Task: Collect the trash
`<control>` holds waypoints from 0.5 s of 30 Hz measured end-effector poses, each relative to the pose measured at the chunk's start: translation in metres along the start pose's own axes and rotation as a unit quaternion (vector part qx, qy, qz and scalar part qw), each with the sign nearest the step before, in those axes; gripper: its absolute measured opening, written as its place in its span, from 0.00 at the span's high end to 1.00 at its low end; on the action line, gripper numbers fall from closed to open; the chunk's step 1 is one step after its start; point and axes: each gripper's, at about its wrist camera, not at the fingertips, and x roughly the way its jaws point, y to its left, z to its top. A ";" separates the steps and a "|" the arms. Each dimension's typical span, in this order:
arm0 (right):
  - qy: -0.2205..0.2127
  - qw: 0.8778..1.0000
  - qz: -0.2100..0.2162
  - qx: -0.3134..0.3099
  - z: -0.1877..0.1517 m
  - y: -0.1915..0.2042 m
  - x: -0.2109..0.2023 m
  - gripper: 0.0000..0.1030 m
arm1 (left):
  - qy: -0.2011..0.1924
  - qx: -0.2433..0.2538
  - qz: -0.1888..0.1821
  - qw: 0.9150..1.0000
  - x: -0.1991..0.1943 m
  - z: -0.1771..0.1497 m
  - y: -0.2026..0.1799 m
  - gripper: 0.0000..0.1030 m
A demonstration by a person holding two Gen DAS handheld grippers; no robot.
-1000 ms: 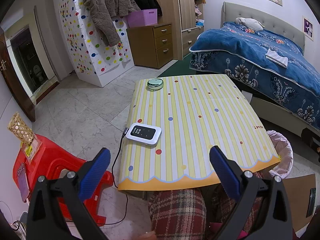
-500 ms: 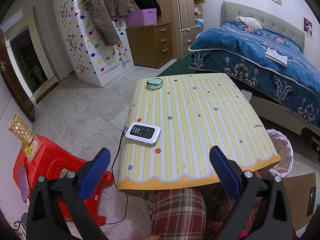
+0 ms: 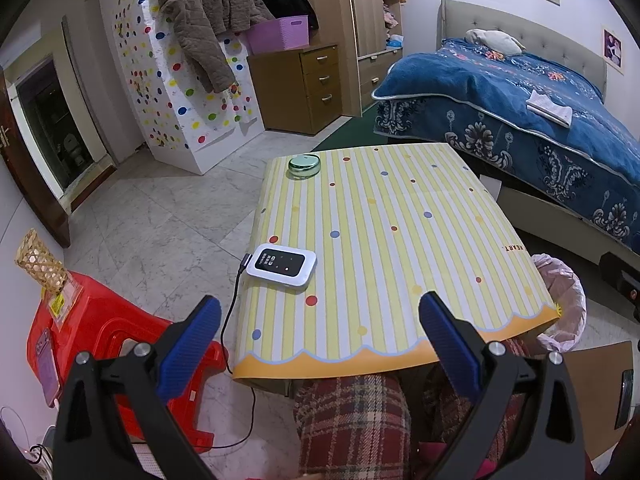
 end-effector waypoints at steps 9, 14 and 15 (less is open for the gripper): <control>0.002 1.000 -0.002 0.004 -0.003 -0.004 0.003 0.07 | -0.011 0.013 -0.005 1.000 -0.001 -0.001 -0.006 0.06; -0.005 1.000 -0.024 0.013 -0.016 -0.024 0.012 0.07 | -0.010 0.024 -0.016 1.000 0.015 -0.001 -0.017 0.06; -0.009 0.999 -0.044 0.017 -0.023 -0.035 0.016 0.07 | -0.005 0.026 -0.013 1.000 0.024 -0.002 -0.021 0.06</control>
